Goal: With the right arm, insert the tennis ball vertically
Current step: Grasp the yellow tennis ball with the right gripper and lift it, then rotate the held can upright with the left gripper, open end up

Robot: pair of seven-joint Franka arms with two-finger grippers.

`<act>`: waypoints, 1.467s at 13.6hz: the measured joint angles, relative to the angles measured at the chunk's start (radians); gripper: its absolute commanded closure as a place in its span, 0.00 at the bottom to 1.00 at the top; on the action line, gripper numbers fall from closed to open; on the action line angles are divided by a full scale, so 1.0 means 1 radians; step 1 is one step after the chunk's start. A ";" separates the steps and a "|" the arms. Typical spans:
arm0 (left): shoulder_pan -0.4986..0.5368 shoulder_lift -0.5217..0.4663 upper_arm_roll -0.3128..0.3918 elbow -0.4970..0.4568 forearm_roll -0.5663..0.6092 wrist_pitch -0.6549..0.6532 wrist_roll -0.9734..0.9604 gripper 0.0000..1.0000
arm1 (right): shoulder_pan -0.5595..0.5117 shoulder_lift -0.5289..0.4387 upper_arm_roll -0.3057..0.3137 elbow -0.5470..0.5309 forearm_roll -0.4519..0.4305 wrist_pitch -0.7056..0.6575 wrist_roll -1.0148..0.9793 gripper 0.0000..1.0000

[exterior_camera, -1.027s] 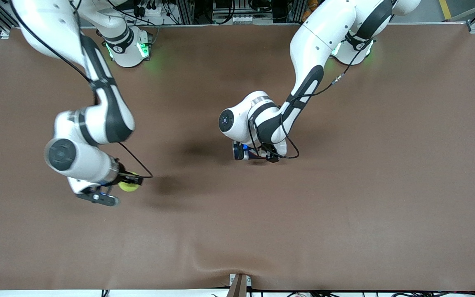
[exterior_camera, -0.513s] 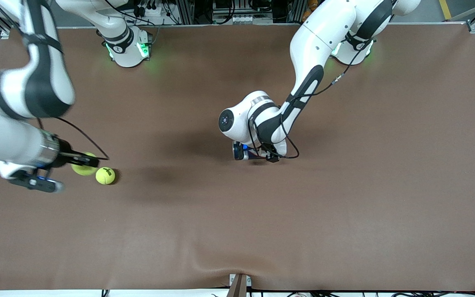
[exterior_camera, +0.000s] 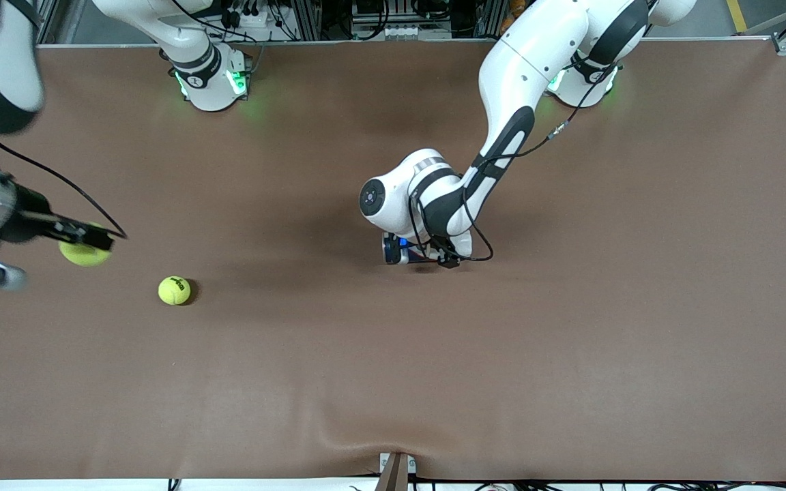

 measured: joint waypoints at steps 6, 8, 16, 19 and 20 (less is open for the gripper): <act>-0.002 -0.005 -0.020 0.055 0.000 0.063 -0.001 0.23 | -0.029 -0.046 0.000 0.036 -0.009 -0.086 -0.191 1.00; -0.002 -0.014 -0.022 0.062 0.000 0.128 -0.001 0.23 | -0.055 -0.035 0.000 0.034 -0.009 -0.086 -0.234 1.00; 0.000 -0.030 -0.024 0.082 -0.041 0.412 -0.087 0.24 | -0.075 -0.029 0.004 0.034 -0.009 -0.086 -0.250 1.00; 0.000 -0.030 -0.028 0.081 -0.044 0.523 -0.163 0.25 | -0.075 -0.029 0.005 0.034 -0.009 -0.086 -0.250 1.00; 0.001 -0.029 -0.028 0.079 -0.047 0.568 -0.186 0.25 | -0.075 -0.029 0.005 0.034 -0.009 -0.086 -0.250 1.00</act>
